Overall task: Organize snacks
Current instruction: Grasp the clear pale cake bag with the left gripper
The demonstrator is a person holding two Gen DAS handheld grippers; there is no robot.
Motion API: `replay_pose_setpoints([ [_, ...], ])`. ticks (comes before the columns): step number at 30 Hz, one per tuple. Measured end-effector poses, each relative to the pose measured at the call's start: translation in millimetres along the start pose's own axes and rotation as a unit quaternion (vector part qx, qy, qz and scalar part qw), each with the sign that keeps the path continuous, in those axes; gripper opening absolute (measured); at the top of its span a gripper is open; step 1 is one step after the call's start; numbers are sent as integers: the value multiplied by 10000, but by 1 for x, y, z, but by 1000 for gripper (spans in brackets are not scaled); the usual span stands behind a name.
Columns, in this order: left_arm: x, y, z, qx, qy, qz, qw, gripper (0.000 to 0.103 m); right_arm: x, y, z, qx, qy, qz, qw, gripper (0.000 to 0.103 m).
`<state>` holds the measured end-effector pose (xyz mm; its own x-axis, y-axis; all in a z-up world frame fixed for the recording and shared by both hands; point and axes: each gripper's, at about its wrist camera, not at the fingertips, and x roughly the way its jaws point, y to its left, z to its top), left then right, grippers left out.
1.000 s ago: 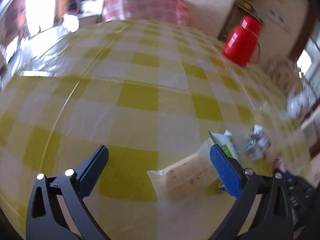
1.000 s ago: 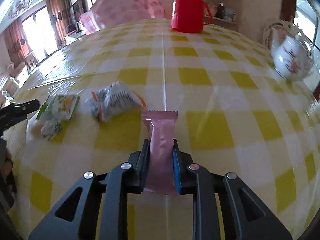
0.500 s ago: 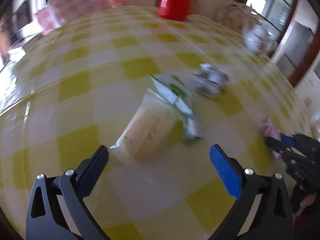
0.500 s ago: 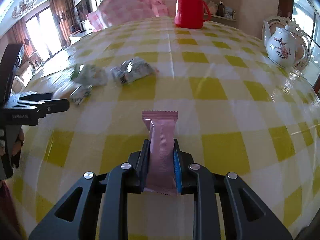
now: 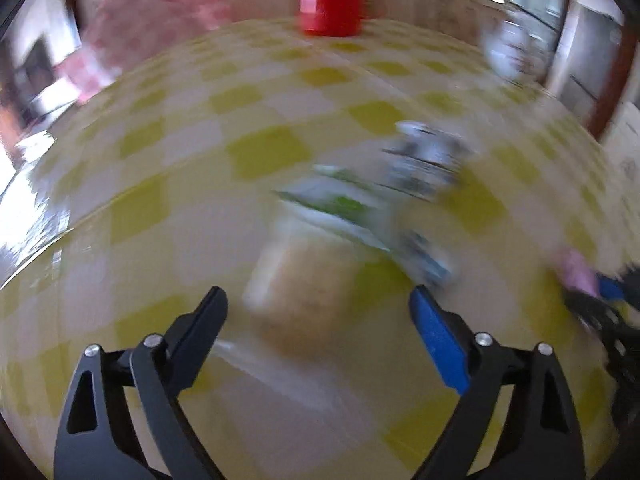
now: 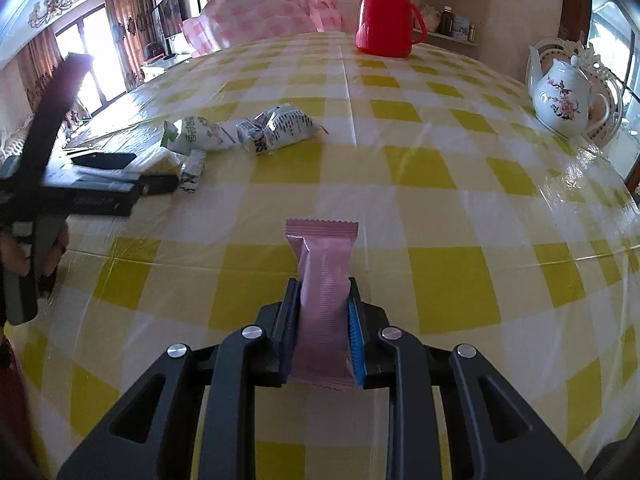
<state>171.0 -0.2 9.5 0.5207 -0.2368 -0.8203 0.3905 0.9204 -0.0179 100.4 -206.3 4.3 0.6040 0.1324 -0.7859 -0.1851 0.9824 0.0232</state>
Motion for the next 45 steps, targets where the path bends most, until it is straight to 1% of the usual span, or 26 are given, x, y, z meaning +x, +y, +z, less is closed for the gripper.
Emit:
replay_pose_setpoints([
  [1, 0, -9, -1, 161, -1, 5, 9999, 92, 0, 0, 0, -2, 0, 0, 10000, 24],
  [3, 4, -13, 1, 198, -90, 376, 9991, 92, 0, 0, 0, 5, 0, 2, 10000, 24],
  [4, 5, -9, 2, 84, -134, 466, 9988, 92, 0, 0, 0, 4, 1, -1, 10000, 24],
  [7, 5, 4, 5, -128, -251, 895, 9956, 92, 0, 0, 0, -17, -4, -18, 10000, 24],
  [8, 6, 11, 5, -296, -230, 835, 9958, 92, 0, 0, 0, -22, -8, -23, 10000, 25],
  [9, 6, 14, 4, -399, -204, 699, 9966, 89, 0, 0, -1, -21, -10, -26, 10000, 25],
  [10, 6, 15, 5, -414, -211, 609, 9971, 84, 0, 0, -1, -25, -16, -33, 10000, 25],
  [11, 3, 12, 4, -374, -282, 498, 9977, 67, 0, 1, -1, -45, -28, -47, 10000, 25],
  [12, 1, 8, 5, -296, -339, 460, 9979, 43, 0, 2, -2, -62, -33, -57, 10000, 24],
  [13, -1, 2, 5, -202, -345, 412, 9984, 37, 0, 3, -2, -87, -40, -76, 9999, 22],
  [17, -2, -9, 2, -83, -342, 401, 9986, 36, -1, 4, -2, -97, -53, -84, 9999, 21],
  [21, -7, -18, -3, -10, -347, 584, 9977, 36, -1, 3, -1, -53, -49, -57, 10000, 21],
  [24, -8, -23, -6, -12, -369, 645, 9972, 36, -1, 2, -1, -49, -53, -65, 10000, 21],
  [32, -23, -37, -29, 21, -423, 816, 9958, 36, -11, 0, -6, 141, -213, -81, 9996, 21],
  [35, -33, -38, -38, -137, -484, 812, 9954, 36, -21, 6, -11, 190, -303, 108, 9993, 21],
  [41, -58, -38, -65, -691, -572, 731, 9933, 36, -47, 32, -22, 174, -526, 620, 9965, 21],
  [45, -73, -33, -88, -1085, -614, 644, 9901, 36, -58, 51, -34, 168, -535, 896, 9944, 21],
])
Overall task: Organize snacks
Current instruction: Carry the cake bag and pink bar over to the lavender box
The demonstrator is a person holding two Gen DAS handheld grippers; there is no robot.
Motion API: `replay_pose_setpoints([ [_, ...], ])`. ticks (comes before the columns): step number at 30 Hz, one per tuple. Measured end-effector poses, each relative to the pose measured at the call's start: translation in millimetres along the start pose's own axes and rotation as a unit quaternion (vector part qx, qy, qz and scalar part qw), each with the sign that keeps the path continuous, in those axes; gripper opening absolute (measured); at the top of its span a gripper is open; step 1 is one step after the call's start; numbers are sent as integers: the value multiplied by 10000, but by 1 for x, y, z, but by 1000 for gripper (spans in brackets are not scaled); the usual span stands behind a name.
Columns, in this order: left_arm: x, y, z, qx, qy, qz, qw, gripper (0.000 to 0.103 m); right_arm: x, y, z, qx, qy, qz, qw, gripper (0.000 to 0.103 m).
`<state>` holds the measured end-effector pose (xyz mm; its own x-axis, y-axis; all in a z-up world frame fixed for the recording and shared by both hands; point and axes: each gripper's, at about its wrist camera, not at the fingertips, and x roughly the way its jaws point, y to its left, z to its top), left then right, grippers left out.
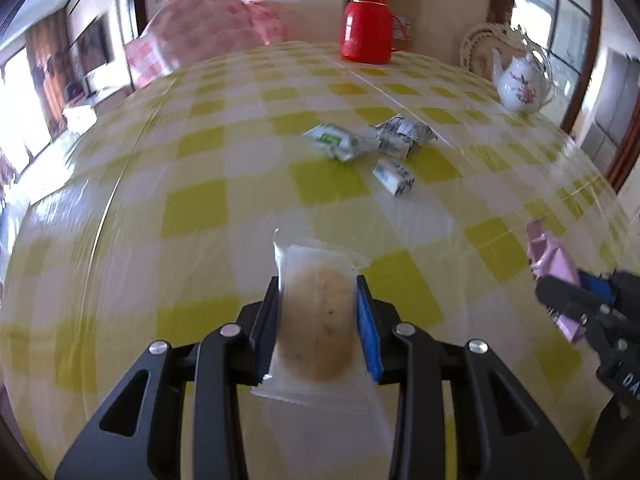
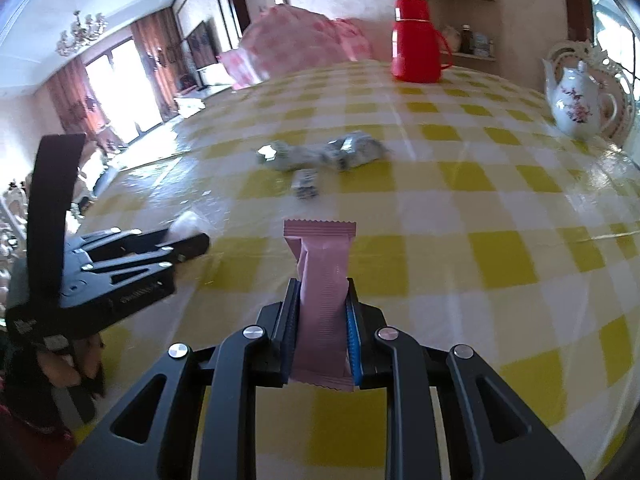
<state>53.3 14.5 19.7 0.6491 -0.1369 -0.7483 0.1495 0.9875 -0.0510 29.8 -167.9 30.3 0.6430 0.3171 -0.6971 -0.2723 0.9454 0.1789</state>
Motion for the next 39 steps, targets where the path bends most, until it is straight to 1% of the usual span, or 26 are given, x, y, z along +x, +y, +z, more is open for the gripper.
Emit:
replay_pose_setpoints([
  [3, -14, 10, -12, -268, -107, -86, 9995, 36, -5, 17, -6, -59, -21, 101, 9999, 21],
  [7, -26, 19, -29, -424, -131, -80, 9990, 36, -9, 36, -15, -140, -26, 280, 9995, 21],
  [8, -28, 21, -32, -471, -100, -150, 9987, 36, -9, 43, -18, -168, -13, 351, 9992, 21],
  [9, -34, 26, -36, -584, -156, -266, 9978, 36, -10, 48, -20, -191, -7, 389, 9991, 21],
  [10, -36, 28, -37, -633, -192, -286, 9974, 36, -11, 53, -23, -224, -1, 427, 9988, 21],
  [13, -52, 33, -49, -689, -337, -183, 9969, 36, -13, 62, -28, -250, -3, 535, 9983, 21],
  [16, -66, 35, -61, -600, -345, -65, 9976, 36, -18, 71, -31, -261, -45, 612, 9978, 21],
  [19, -83, 40, -76, -500, -312, 95, 9982, 36, -24, 85, -38, -309, -77, 791, 9964, 21],
  [24, -110, 51, -92, -446, -387, 202, 9981, 36, -25, 110, -47, -515, -15, 892, 9947, 21],
  [31, -140, 68, -117, -396, -476, 356, 9974, 36, -24, 153, -65, -875, 170, 1085, 9901, 21],
  [34, -150, 78, -124, -424, -525, 454, 9967, 36, -24, 177, -74, -1096, 247, 1208, 9863, 21],
  [39, -170, 105, -139, -542, -570, 667, 9947, 36, -26, 212, -85, -1425, 263, 1404, 9794, 21],
])
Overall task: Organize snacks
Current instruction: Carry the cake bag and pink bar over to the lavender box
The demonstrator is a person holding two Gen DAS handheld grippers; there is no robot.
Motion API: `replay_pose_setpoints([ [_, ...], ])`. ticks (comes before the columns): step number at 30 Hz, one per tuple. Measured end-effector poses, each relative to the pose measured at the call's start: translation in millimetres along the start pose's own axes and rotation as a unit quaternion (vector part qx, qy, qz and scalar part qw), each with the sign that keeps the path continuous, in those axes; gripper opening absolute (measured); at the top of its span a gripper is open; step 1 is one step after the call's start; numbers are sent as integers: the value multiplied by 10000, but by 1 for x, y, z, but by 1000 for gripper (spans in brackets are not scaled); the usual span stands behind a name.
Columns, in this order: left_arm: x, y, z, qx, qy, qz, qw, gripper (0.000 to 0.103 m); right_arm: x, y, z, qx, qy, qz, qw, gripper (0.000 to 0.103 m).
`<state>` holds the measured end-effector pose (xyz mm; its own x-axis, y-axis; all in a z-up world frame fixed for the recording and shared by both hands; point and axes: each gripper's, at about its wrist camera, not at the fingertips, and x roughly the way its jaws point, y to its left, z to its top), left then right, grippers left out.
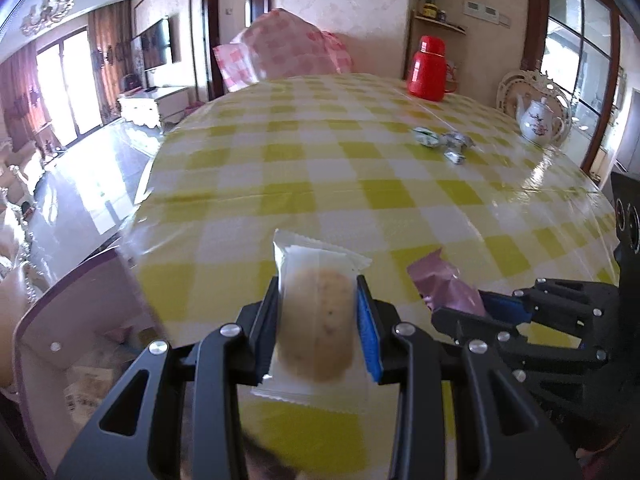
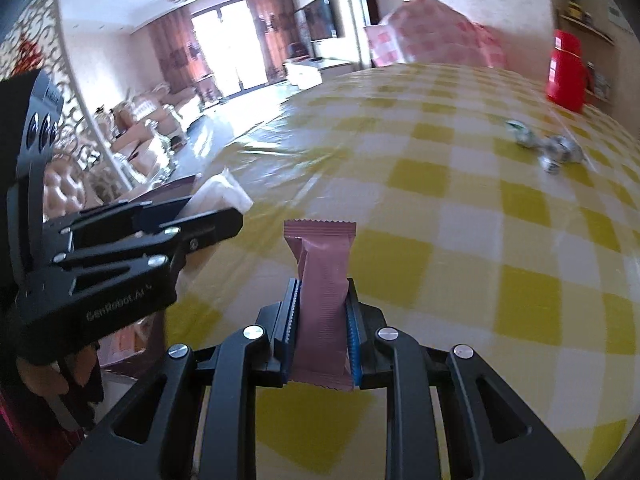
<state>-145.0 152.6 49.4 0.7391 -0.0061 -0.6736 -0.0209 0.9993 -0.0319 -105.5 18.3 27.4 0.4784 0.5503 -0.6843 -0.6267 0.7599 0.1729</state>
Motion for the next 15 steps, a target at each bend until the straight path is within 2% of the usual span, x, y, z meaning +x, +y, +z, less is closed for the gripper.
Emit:
replay_pose_setpoints([
  [10, -19, 79, -12, -406, -2, 609, 9973, 36, 13, 70, 4, -581, 71, 287, 9979, 21],
  [15, -23, 123, -17, -590, 77, 1182, 9912, 36, 20, 115, 5, -942, 172, 594, 9936, 21],
])
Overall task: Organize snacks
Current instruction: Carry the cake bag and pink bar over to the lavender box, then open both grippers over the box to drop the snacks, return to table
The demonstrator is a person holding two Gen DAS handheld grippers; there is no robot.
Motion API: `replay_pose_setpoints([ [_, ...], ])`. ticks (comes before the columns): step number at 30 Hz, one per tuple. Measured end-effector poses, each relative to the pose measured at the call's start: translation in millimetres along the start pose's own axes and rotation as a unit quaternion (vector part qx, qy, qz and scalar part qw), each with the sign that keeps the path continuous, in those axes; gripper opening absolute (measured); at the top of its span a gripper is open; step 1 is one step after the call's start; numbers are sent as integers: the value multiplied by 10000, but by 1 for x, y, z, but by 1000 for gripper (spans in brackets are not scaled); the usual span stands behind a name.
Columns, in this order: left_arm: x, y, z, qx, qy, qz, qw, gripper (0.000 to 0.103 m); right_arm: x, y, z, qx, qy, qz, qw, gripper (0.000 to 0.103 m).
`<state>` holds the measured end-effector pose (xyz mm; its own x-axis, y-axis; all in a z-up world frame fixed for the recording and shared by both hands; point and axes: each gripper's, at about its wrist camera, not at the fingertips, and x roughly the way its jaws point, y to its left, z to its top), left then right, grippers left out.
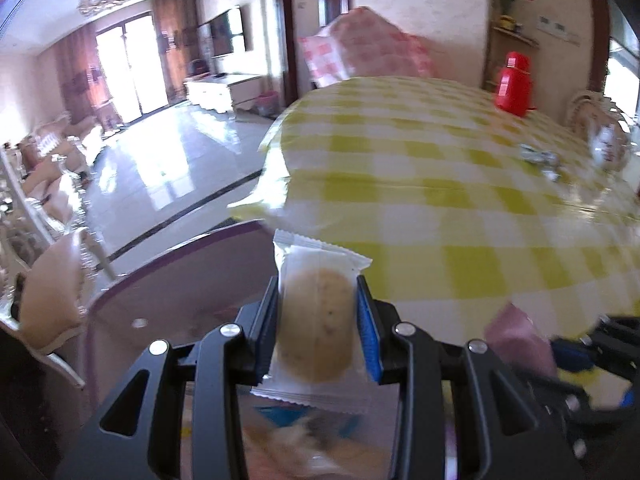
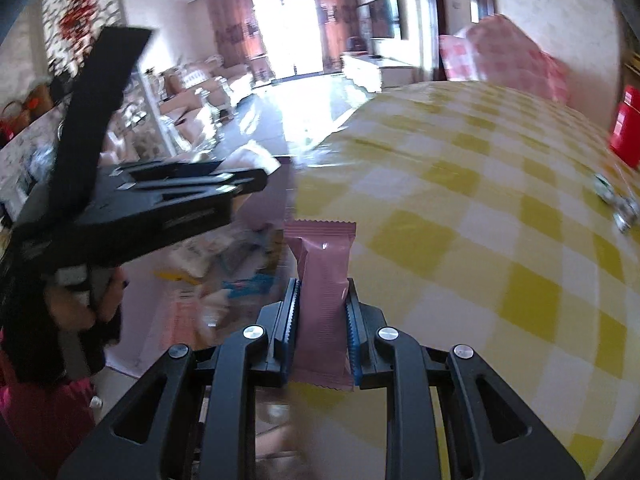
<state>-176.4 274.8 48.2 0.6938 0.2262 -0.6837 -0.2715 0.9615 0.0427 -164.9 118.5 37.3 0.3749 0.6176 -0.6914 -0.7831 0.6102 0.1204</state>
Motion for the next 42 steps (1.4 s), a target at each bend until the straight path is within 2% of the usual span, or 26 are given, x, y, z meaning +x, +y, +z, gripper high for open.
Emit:
replay_pose_setpoints([
  [7, 3, 48, 0, -319, 122, 568, 9978, 38, 22, 57, 1, -597, 231, 615, 9960, 23],
  [8, 3, 50, 0, -343, 145, 687, 9969, 45, 24, 61, 1, -637, 227, 743, 9949, 25],
  [9, 3, 54, 0, -357, 148, 898, 9952, 65, 25, 62, 1, -633, 218, 819, 9944, 29],
  [11, -1, 56, -1, -342, 54, 1391, 9897, 91, 22, 57, 2, -517, 121, 834, 9951, 47],
  [12, -3, 57, -1, -317, -4, 1539, 9876, 94, 18, 51, 3, -414, 49, 785, 9960, 57],
  [13, -5, 56, -1, -298, -37, 1627, 9862, 95, 15, 41, 5, -287, -10, 742, 9968, 58],
  [20, -2, 35, 0, -107, -22, 1569, 9876, 98, -13, -37, 8, 662, -311, 301, 9969, 58],
  [23, 1, 14, 6, -125, 35, 1305, 9914, 98, -28, -76, 4, 1009, -375, -108, 9941, 62],
  [25, 1, -3, 10, -321, 69, 813, 9961, 98, -41, -105, -1, 1276, -471, -347, 9901, 67],
  [26, 0, -17, 12, -409, 116, 306, 9986, 98, -47, -120, -5, 1447, -527, -444, 9871, 67],
  [28, 4, -44, 18, -470, 277, -564, 9969, 101, -58, -150, -13, 1710, -582, -733, 9808, 71],
  [29, 10, -69, 23, -480, 498, -1170, 9907, 101, -58, -166, -16, 1798, -567, -887, 9781, 72],
  [31, 24, -109, 33, -448, 916, -1680, 9805, 101, -65, -194, -26, 2042, -533, -1255, 9694, 72],
  [33, 37, -146, 45, -329, 1165, -1891, 9745, 101, -75, -224, -37, 2364, -572, -1522, 9580, 73],
  [36, 60, -199, 74, -259, 1102, -2091, 9713, 101, -88, -268, -55, 2845, -631, -1825, 9390, 73],
  [39, 92, -233, 103, -651, 936, -1865, 9758, 101, -93, -301, -62, 2973, -668, -2086, 9293, 73],
  [42, 124, -247, 124, -1252, 841, -1832, 9714, 101, -84, -328, -53, 2874, -481, -2333, 9277, 73],
])
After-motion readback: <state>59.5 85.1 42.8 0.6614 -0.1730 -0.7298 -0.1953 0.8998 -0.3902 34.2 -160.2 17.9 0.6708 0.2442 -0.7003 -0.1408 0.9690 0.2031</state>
